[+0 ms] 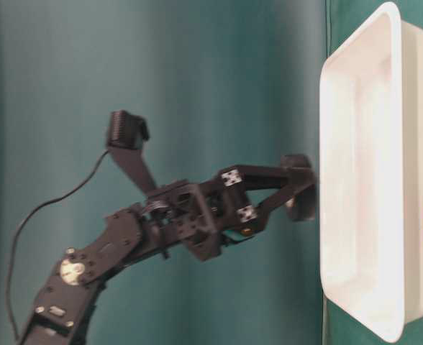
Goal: Pick up the tape from a random location and place it into the white case.
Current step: 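Carry the black tape roll over the white tray, then lower the roll into the tray and open the left gripper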
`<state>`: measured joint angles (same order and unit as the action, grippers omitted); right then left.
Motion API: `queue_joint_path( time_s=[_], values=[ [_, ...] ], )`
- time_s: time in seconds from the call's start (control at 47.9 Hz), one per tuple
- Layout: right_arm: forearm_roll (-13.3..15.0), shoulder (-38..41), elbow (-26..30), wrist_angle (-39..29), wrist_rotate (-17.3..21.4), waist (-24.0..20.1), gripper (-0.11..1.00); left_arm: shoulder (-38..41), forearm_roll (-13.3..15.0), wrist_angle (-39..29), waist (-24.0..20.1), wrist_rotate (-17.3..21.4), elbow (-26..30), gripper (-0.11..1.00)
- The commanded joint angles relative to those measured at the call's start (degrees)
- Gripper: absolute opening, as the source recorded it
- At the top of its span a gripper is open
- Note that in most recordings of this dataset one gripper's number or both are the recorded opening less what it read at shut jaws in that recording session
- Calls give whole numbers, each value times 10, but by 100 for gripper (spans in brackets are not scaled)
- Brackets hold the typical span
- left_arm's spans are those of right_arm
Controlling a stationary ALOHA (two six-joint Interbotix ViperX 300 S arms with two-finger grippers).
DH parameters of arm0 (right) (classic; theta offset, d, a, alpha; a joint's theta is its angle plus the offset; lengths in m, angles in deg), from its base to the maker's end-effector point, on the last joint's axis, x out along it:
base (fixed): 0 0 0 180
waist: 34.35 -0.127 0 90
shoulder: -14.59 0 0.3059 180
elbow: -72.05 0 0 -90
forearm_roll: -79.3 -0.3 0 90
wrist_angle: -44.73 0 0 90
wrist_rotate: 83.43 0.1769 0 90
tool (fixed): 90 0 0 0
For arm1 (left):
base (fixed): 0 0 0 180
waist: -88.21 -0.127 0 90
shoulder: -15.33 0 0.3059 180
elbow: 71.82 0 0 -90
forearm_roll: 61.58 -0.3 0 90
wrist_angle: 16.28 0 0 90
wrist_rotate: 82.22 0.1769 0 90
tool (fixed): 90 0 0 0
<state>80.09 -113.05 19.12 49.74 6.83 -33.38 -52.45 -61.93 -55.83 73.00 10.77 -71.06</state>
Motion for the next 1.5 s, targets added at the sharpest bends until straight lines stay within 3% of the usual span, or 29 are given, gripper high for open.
queue_joint_path(
  time_s=[0.0, 0.418, 1.086, 1.337, 1.399, 1.483],
  values=[
    [0, 4, 15, 4, 1, 3, 92, -1, -2, 25, -1, -1, 4, 19],
    [1, 5, 15, 2, 1, 4, 92, 69, -2, 66, -4, 2, 2, 19],
    [0, 6, 15, 2, 1, 5, 92, 69, -2, 53, -4, 2, 2, 20],
    [0, 6, 15, 2, 3, 5, 92, 62, -2, 54, -5, 3, -6, 89],
    [0, 6, 15, 2, 3, 5, 92, 61, -2, 55, -5, 3, -9, 98],
    [0, 6, 15, 2, 3, 5, 92, 59, -2, 55, -5, 3, -10, 98]
  ],
)
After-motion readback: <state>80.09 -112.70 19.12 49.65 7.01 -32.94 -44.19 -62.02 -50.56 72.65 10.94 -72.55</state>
